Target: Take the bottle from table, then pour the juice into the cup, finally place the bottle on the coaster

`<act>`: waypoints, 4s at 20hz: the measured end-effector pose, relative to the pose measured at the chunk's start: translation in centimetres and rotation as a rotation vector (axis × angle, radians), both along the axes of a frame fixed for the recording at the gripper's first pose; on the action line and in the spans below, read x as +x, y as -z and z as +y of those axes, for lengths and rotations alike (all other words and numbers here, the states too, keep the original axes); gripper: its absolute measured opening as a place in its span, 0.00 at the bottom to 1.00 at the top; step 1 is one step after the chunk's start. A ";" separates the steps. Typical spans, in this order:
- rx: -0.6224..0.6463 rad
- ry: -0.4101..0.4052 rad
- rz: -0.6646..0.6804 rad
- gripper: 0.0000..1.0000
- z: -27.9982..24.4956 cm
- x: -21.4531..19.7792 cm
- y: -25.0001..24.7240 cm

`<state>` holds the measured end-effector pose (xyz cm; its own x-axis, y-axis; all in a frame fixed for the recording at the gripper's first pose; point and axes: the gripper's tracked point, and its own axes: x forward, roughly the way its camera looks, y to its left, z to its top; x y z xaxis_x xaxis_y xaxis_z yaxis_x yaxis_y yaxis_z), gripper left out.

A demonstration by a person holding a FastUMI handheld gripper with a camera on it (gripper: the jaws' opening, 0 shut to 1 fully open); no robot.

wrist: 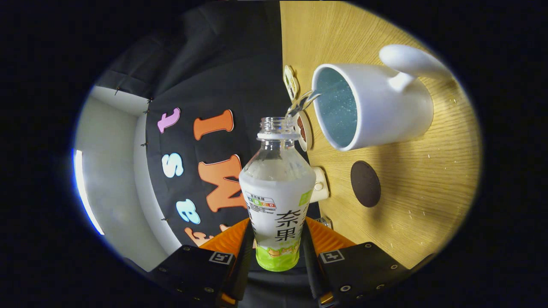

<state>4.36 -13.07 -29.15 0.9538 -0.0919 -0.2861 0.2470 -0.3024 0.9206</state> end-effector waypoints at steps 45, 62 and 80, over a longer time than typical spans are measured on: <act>0.294 0.155 -0.086 0.59 -1.6 1.7 -3.1; 0.412 0.226 -0.149 0.59 -2.9 2.4 -5.0; -0.213 -0.067 0.085 0.58 0.6 0.7 1.6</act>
